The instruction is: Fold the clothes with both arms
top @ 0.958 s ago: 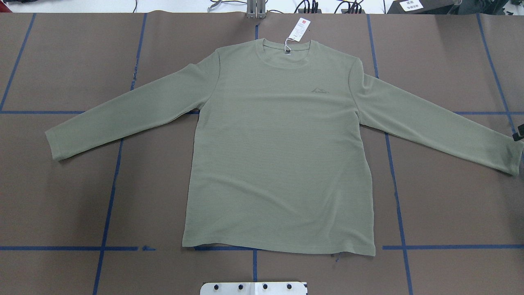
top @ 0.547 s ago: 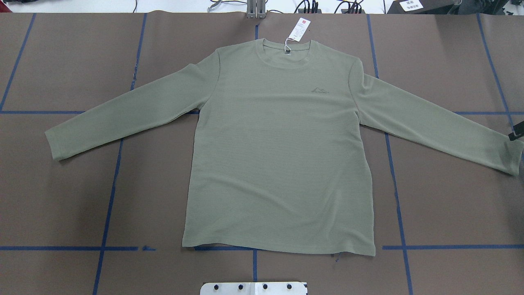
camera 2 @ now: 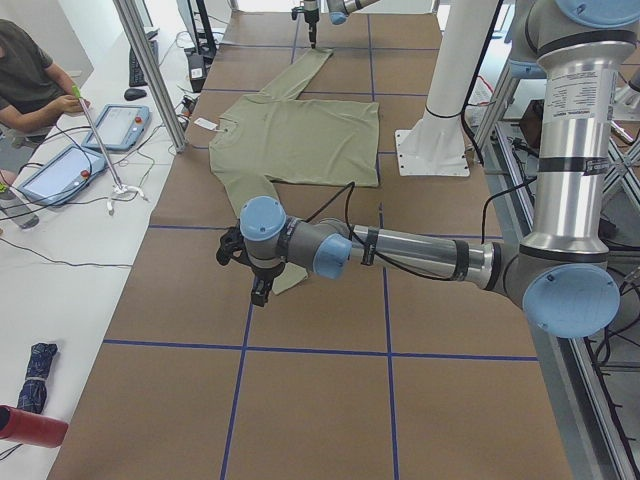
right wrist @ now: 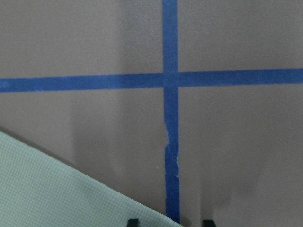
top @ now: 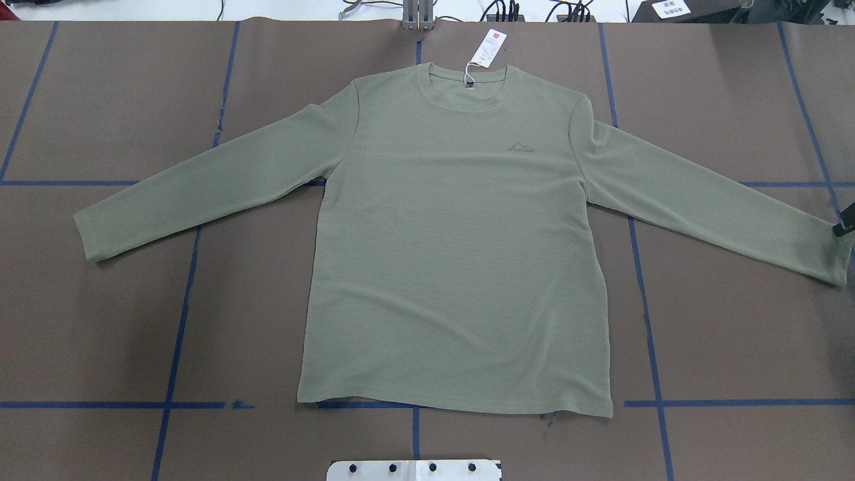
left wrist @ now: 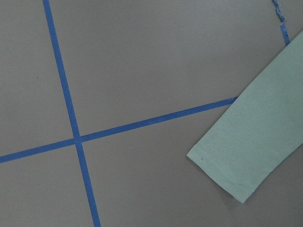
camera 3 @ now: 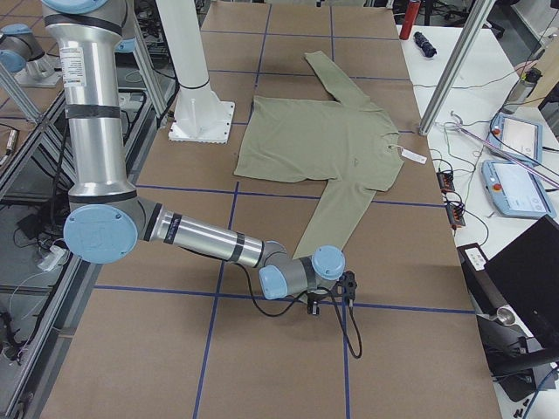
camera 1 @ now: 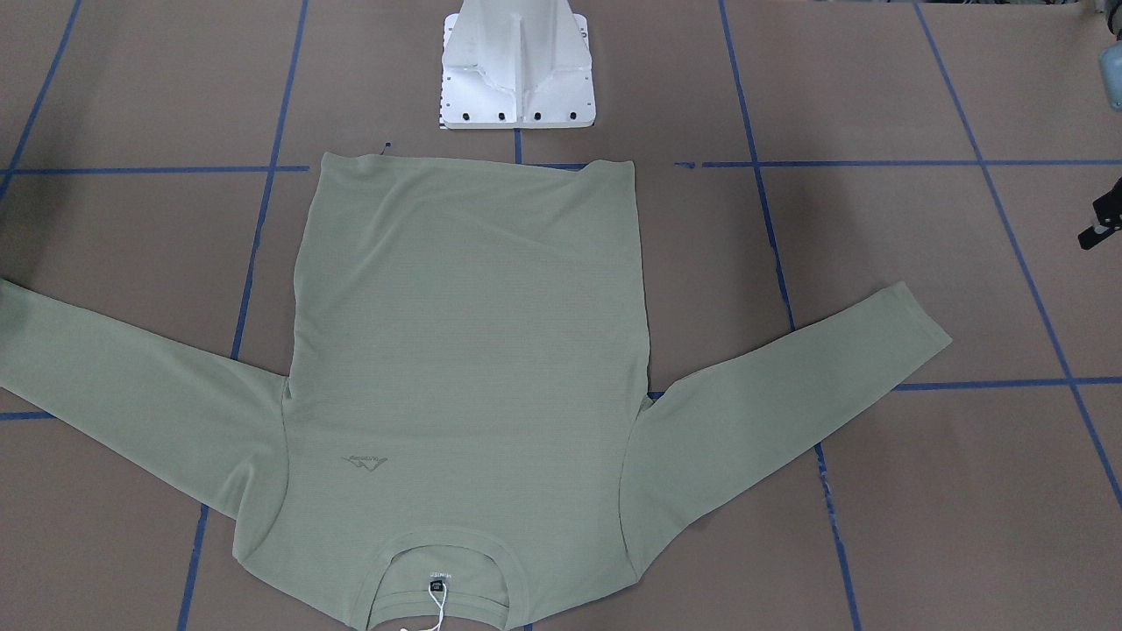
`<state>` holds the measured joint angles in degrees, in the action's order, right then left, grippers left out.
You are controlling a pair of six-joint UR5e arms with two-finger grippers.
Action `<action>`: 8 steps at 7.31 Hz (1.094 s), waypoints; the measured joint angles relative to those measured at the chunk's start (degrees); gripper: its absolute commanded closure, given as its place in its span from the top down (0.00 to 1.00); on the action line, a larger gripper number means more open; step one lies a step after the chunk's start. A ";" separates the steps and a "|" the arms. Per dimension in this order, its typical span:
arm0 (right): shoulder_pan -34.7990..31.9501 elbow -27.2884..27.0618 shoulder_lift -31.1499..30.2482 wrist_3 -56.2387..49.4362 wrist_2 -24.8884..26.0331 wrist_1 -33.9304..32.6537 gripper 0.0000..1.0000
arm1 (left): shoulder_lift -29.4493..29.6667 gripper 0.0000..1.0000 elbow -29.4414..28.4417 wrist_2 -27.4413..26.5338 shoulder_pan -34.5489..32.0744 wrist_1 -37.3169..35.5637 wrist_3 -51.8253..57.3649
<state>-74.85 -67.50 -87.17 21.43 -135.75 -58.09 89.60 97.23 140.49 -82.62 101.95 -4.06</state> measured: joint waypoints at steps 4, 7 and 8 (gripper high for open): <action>0.39 0.00 -0.02 0.02 -0.06 0.00 0.00 | -0.04 1.00 -0.20 0.21 0.00 0.08 0.17; 0.32 -4.15 -0.44 0.27 -2.07 0.00 0.00 | -0.04 1.00 -0.13 0.30 0.00 0.09 0.13; 0.46 -9.24 -1.10 2.45 -2.87 -0.62 0.00 | -0.04 1.00 0.02 0.30 0.00 0.09 0.11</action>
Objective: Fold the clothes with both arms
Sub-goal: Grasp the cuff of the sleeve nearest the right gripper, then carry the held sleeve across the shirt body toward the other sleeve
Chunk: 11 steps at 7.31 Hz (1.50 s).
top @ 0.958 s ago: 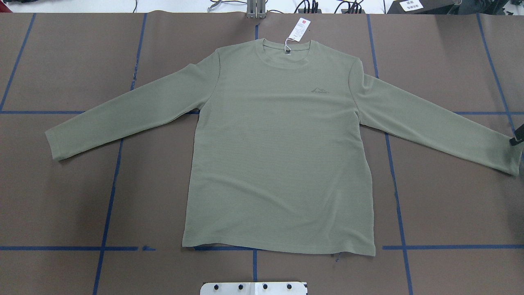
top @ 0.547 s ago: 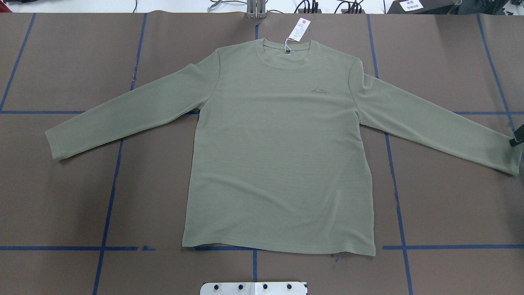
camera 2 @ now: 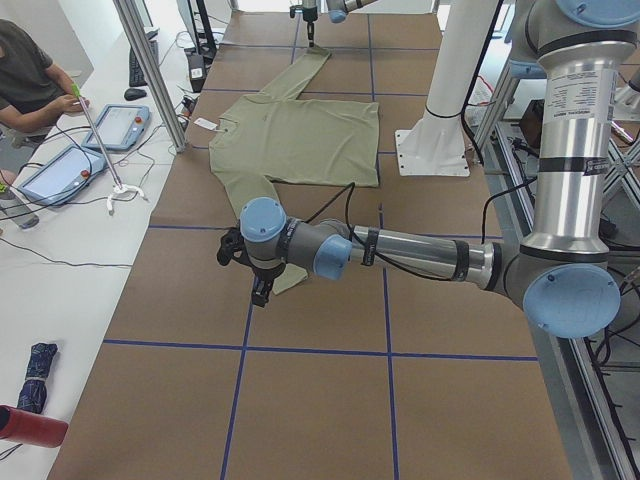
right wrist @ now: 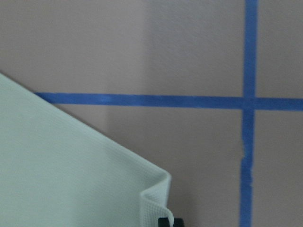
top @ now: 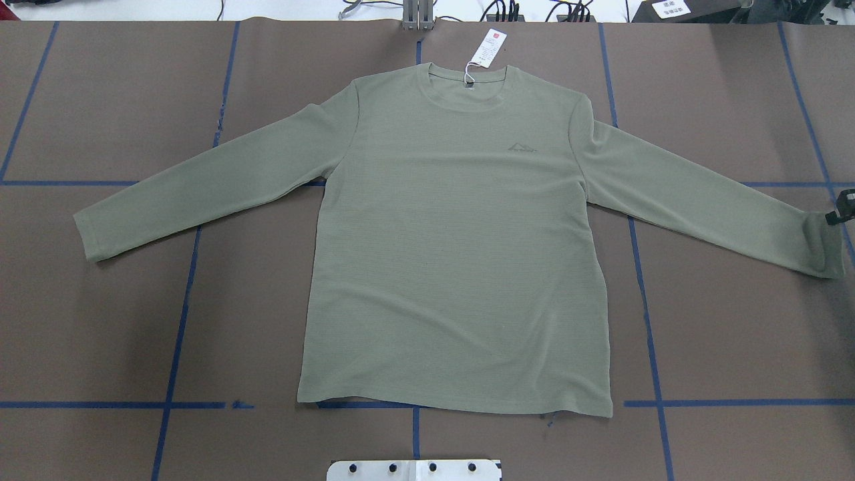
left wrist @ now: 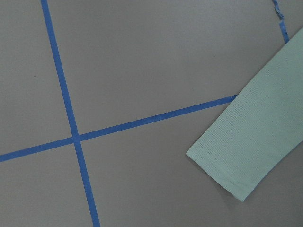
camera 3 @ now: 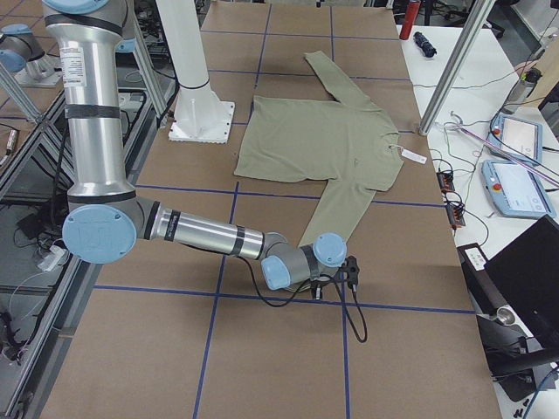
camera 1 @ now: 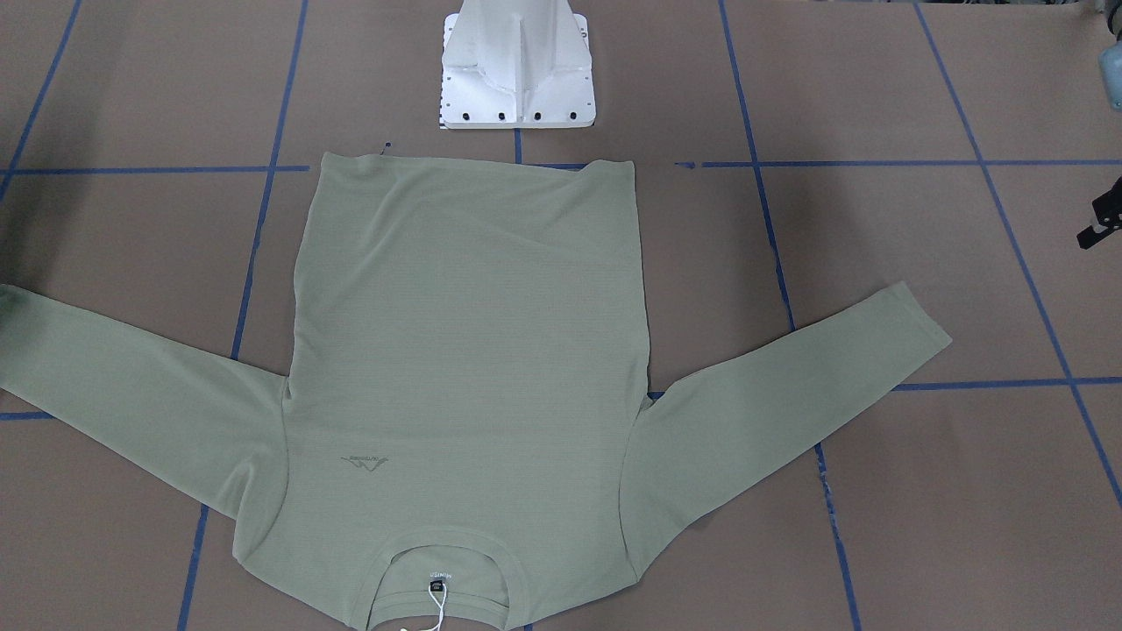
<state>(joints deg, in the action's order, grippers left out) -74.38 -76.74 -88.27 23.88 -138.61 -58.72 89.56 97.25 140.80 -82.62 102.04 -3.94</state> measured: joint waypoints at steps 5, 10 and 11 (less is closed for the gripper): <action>15.01 -19.78 14.75 45.55 3.71 -1.92 0.00 | 0.03 1.00 0.83 -0.05 0.00 0.58 0.06; 32.21 8.71 56.57 65.92 27.81 -6.84 0.00 | -0.14 1.00 0.90 -0.02 -0.04 1.11 0.03; 34.57 14.57 59.94 66.17 31.24 -3.72 0.00 | -0.12 1.00 0.89 -0.05 -0.03 1.15 0.01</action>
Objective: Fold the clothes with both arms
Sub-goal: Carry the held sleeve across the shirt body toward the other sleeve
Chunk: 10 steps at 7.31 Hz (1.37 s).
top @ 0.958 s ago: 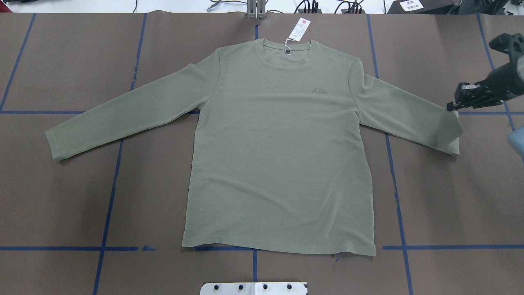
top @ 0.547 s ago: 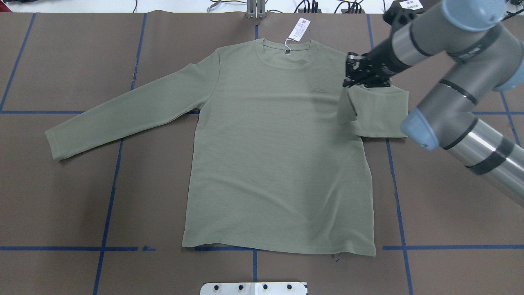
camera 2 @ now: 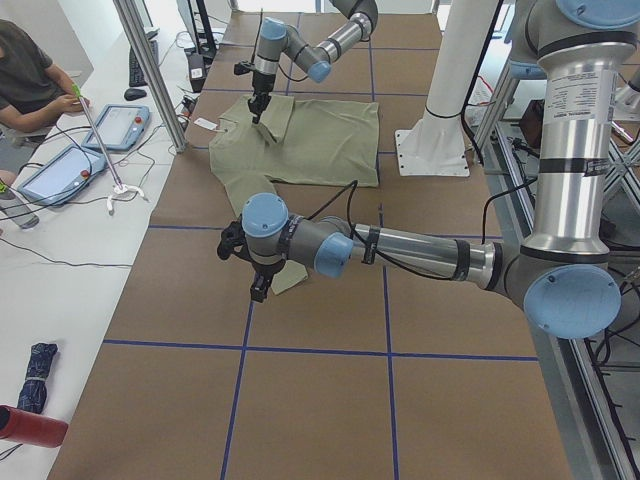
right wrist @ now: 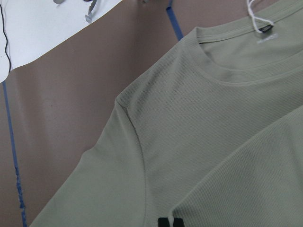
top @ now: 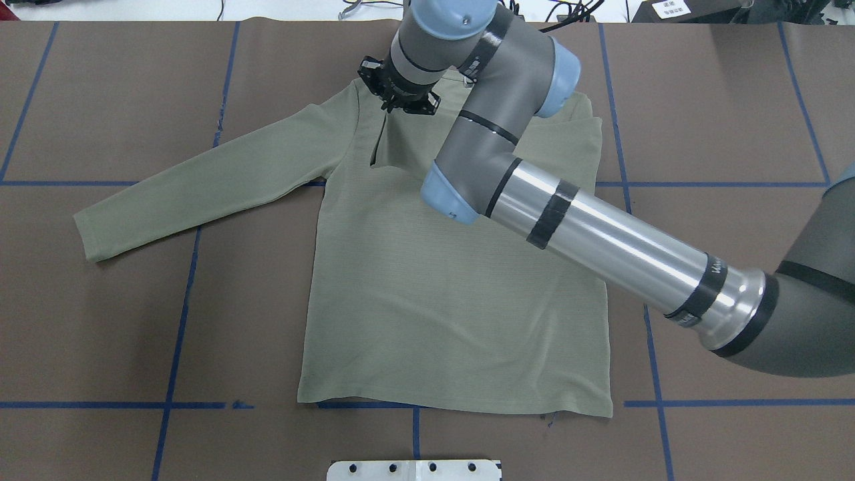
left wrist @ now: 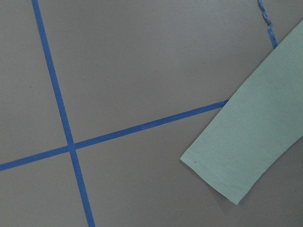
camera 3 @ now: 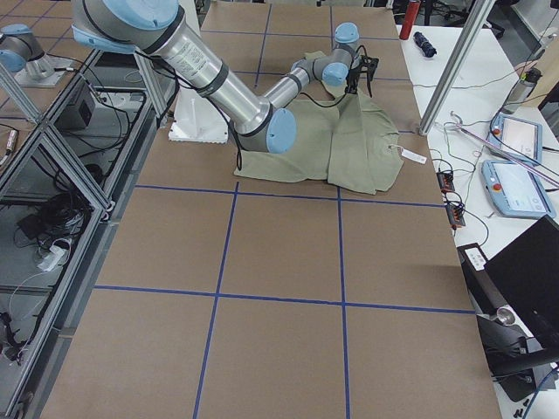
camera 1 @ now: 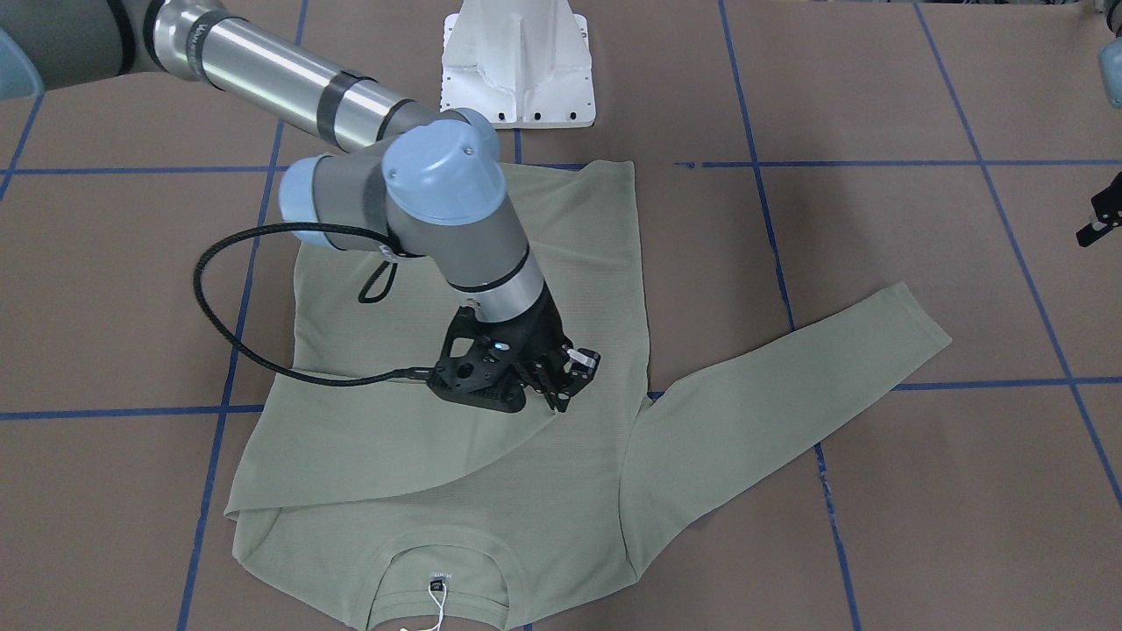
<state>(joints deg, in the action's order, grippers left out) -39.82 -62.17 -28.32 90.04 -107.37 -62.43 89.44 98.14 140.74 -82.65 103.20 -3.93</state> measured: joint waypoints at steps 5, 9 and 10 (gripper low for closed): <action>5.41 12.22 6.28 0.32 7.91 6.03 0.97 | -0.04 1.00 0.12 -0.01 0.05 0.06 -0.31; 6.56 14.21 8.55 1.04 9.57 6.31 0.99 | 0.98 1.00 -0.75 -0.25 8.70 7.93 -13.69; 6.16 11.64 7.87 1.62 7.43 5.10 0.99 | 1.41 1.00 -1.63 -0.29 10.92 10.29 -19.03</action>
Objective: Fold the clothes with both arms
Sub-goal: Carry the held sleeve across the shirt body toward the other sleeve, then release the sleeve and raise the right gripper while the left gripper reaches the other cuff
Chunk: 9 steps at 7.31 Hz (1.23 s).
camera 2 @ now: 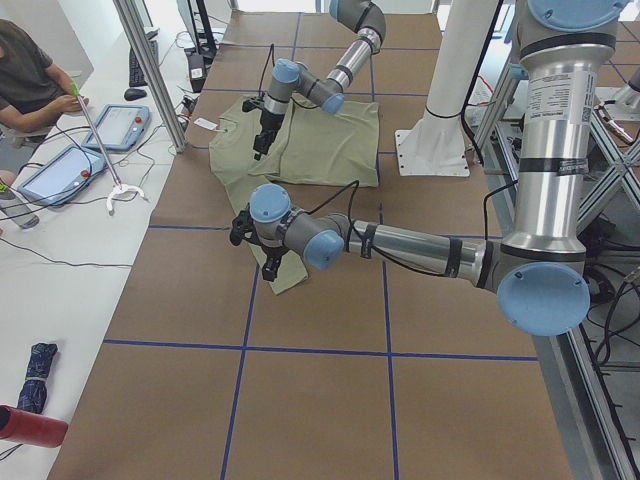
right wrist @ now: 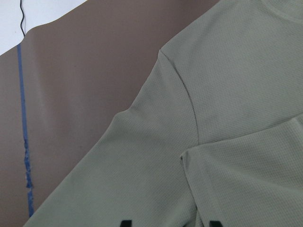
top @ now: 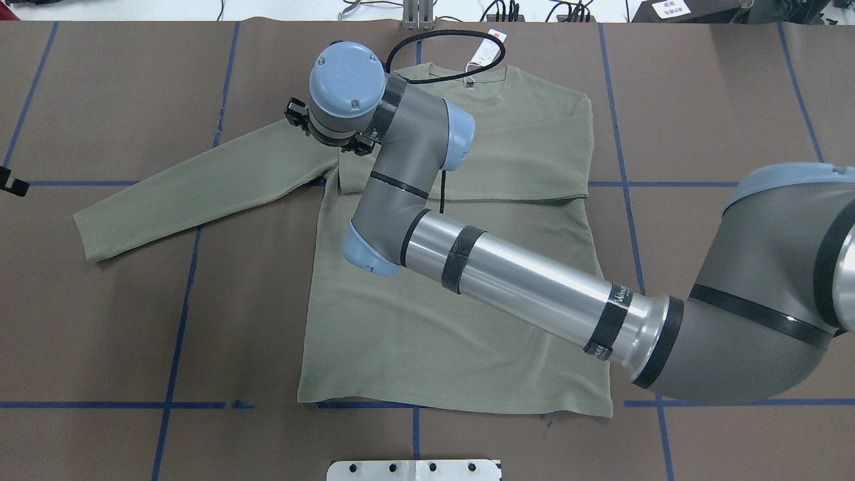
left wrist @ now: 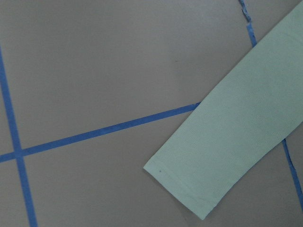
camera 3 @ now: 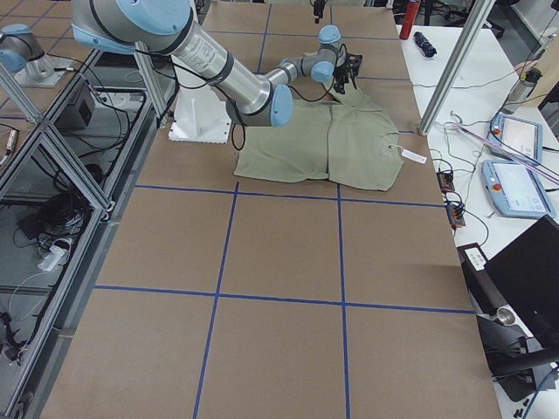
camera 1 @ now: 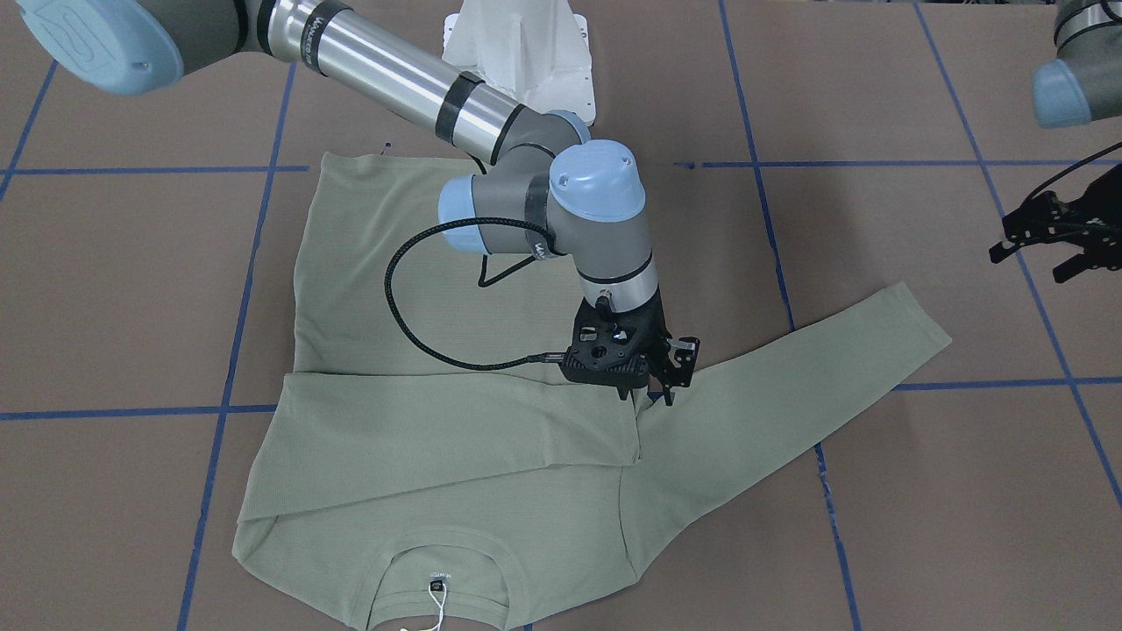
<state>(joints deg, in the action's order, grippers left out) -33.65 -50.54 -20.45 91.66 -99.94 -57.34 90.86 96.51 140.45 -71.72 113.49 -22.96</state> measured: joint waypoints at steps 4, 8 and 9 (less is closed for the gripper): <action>-5.56 -23.35 -13.82 0.31 -12.90 -11.18 0.99 | 5.67 0.98 -8.95 -1.75 6.89 2.82 -9.92; -8.15 -36.63 -26.93 -1.92 -14.99 -11.77 0.99 | 7.48 0.90 -18.38 -3.07 8.63 8.95 -10.88; -8.16 -37.11 -27.47 -2.04 -14.91 -11.77 0.99 | 7.88 0.87 -19.39 -3.24 8.96 9.25 -10.86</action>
<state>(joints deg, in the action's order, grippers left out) -41.82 -87.65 -47.92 89.62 -114.85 -69.10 98.74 77.12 137.22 -62.76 122.74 -33.83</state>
